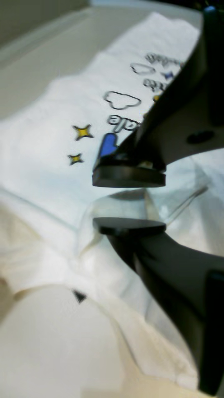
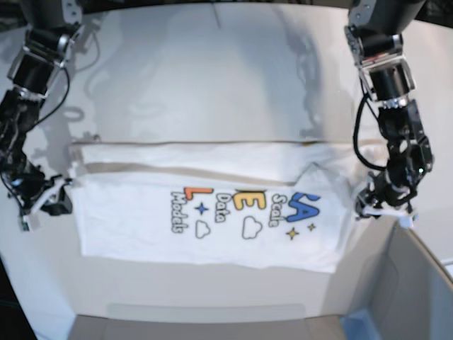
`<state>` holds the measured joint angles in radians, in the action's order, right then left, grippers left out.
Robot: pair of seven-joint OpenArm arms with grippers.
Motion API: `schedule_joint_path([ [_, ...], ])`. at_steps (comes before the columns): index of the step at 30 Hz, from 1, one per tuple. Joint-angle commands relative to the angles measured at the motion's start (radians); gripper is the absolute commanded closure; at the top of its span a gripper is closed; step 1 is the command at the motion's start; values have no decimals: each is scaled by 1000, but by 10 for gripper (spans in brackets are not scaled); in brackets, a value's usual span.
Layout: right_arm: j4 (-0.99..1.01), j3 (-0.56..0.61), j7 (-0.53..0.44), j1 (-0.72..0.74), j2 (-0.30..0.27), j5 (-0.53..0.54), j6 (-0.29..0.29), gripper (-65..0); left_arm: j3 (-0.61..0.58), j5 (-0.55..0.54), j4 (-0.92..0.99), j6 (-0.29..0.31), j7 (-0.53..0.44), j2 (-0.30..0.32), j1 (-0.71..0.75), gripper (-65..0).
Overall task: Layout the t-shirt on the table in an organized manner, then fold the t-shirt properly
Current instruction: 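Release the shirt with the right gripper and raise it away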
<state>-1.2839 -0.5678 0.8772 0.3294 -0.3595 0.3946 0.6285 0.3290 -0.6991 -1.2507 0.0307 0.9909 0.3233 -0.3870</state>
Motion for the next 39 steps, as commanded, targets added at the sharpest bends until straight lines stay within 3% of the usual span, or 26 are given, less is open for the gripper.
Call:
schedule_joint_path([
  [1,-49,-34,-29,26,-22,22,4,-187,69,-3,-33,8,-20,23,-25,-177],
  [4,-104,-70,-20,23,-11,22,15,-186,170,-4,-93,10,-17,21,10,-177],
  [6,-141,-70,-13,15,-9,22,70,-185,167,-4,-159,10,-5,21,43,-177],
  [10,-219,-51,149,-17,23,17,70,-124,48,-4,-269,10,69,20,139,-162],
  [13,-273,-2,261,-57,58,14,70,-24,-44,-4,-320,10,72,18,213,-102],
  [15,-310,56,284,-97,83,14,70,0,-78,2,-327,10,72,-5,251,-46],
  [17,-334,127,282,-141,87,14,70,0,-83,3,-326,10,72,-26,271,-4],
  [27,-388,374,280,-252,90,14,70,0,-86,3,-318,10,72,-62,288,0],
  [31,-331,412,245,-209,90,-12,70,0,-86,3,-261,10,72,-62,282,0],
  [39,-29,461,144,-26,107,-93,70,0,-86,3,-232,10,72,-60,268,0],
])
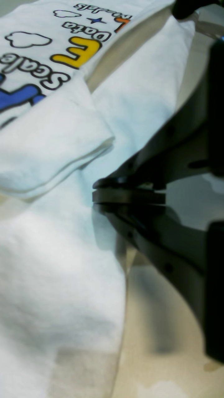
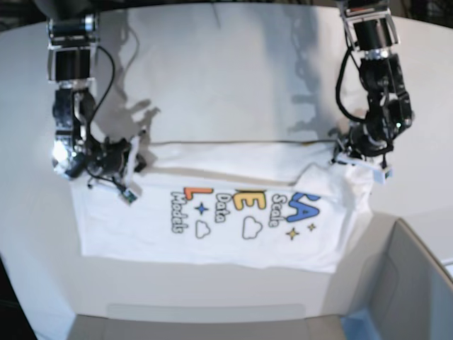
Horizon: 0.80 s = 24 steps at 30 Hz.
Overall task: Layout the t-shirt on the table in an organized manner, then fold the t-shirt properly
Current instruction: 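Release the shirt with the right gripper and raise it away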
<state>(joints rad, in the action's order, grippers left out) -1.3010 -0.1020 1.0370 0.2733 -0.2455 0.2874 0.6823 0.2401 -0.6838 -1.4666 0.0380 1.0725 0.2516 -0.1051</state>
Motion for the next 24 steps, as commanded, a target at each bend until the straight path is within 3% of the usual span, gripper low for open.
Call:
schedule_joint_path([
  [1,25,-5,-42,47,-5,5,16,0,3,-12,-16,3,-10,13,-14,0],
  [6,188,-8,-123,156,-4,-49,16,0,3,-12,-16,3,-10,10,-15,0],
  [19,228,-12,-114,229,-15,-47,16,0,3,-15,-16,3,-10,8,-20,0],
  [24,99,-186,1,128,-38,-46,16,0,3,-14,-18,3,-8,13,-21,0],
])
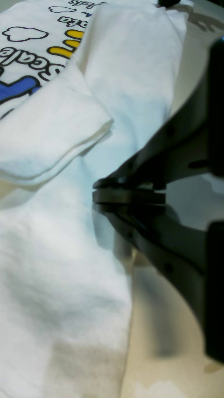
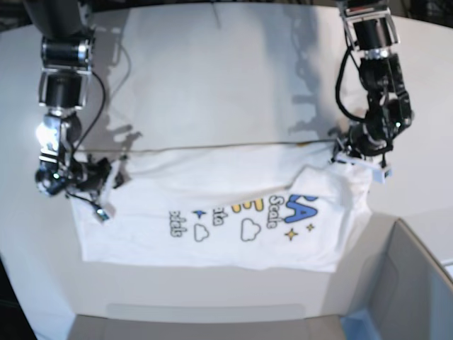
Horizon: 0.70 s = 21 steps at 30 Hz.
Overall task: Layout the t-shirt on the table in an organized manner, then fold the t-shirt properly
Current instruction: 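Release the shirt with the right gripper and raise it away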
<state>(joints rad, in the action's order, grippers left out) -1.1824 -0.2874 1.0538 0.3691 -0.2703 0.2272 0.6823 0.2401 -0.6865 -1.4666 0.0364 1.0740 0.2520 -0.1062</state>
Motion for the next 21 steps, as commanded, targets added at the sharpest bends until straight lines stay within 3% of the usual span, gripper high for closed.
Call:
schedule_joint_path([
  [1,-67,-39,-7,5,-11,14,16,0,3,-11,-19,4,-10,13,-28,0],
  [5,-124,-69,-13,-58,-19,7,16,0,2,-9,-16,4,-10,10,-69,-12],
  [15,23,-79,-77,-61,-24,-99,16,0,3,-8,159,1,-44,27,-89,-13],
  [21,28,-206,-66,-71,-34,-144,16,0,3,-12,105,4,25,43,-14,-11],
])
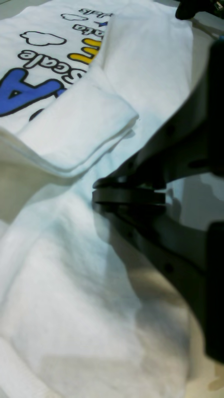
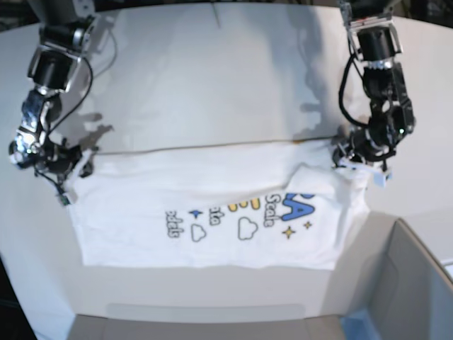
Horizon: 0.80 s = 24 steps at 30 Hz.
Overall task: Layout the t-shirt on the table in an organized manner, then fold the t-shirt properly
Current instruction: 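Release the shirt with the right gripper and raise it away, then lower the right gripper to the shirt edge and grasp it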
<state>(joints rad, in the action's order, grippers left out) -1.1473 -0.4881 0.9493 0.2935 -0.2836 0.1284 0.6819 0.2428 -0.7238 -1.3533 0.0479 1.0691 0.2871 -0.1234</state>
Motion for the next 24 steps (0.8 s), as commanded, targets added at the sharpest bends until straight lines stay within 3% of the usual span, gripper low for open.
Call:
schedule_joint_path([
  [1,-10,-16,46,-7,-24,-40,16,0,0,23,-48,-7,33,7,26,-11],
  [7,-176,-22,119,-29,-47,-36,16,0,7,22,-231,-9,43,7,69,-13],
  [11,-299,-25,244,-29,-39,-36,16,0,3,22,-306,-12,59,8,70,-18],
  [18,-461,-174,419,-30,-42,-36,16,0,3,22,-384,-12,112,7,77,-131],
  [24,-468,-329,423,-56,-42,-28,16,-181,2,23,-384,-10,118,7,77,-155],
])
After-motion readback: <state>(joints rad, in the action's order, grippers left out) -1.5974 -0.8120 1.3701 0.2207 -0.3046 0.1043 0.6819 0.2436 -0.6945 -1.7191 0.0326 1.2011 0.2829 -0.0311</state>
